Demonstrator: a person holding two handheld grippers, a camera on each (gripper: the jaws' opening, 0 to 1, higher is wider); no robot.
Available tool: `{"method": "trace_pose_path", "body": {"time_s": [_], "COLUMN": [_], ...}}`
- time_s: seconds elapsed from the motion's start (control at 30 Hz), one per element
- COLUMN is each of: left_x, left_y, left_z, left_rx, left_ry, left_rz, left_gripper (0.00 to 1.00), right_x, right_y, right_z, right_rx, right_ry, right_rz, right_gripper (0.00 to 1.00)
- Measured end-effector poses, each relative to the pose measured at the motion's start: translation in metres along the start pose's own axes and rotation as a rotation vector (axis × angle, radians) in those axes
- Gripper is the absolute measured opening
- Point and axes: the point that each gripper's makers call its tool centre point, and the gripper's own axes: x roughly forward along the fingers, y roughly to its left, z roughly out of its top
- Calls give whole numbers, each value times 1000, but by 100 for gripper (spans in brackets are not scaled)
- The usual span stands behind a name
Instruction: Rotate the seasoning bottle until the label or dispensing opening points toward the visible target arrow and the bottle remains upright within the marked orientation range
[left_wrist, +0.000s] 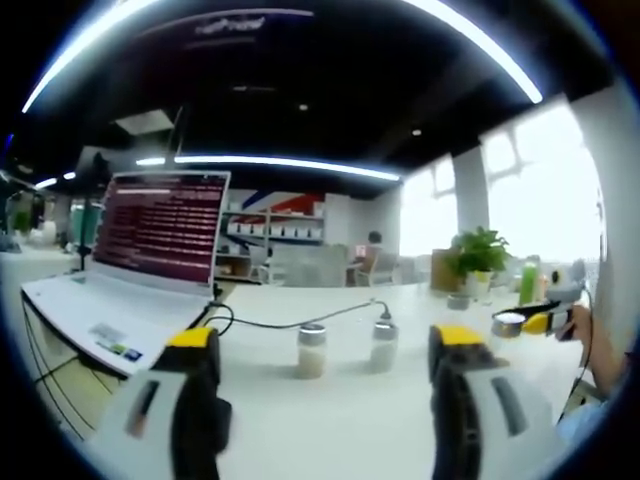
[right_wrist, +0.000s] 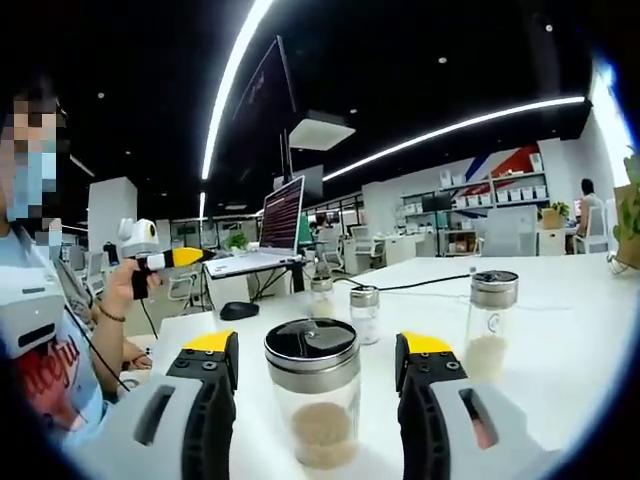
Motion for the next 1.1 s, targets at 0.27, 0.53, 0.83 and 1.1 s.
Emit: {"method": "trace_pose_path", "body": {"time_s": [0.27,0.53,0.83,1.1], "left_x": [0,-1,0,1], "left_y": [-1,5,3,0], "left_z": [0,-1,-2,-3], "left_rx": [2,-4,0,1], "left_ry": [2,3,5,8], "left_rz": [-10,9,3,-6], "left_gripper": [91,91,91,90], "right_x": [10,17,10,13], "right_y": [2,5,1,-2], "right_z": [-6,-9,-5,-5], "right_rx": [-11,-26,7,23], "right_ry": [30,46,-6,-15], "right_rz": [17,41,54,47], "right_gripper": [59,56,53,50]}}
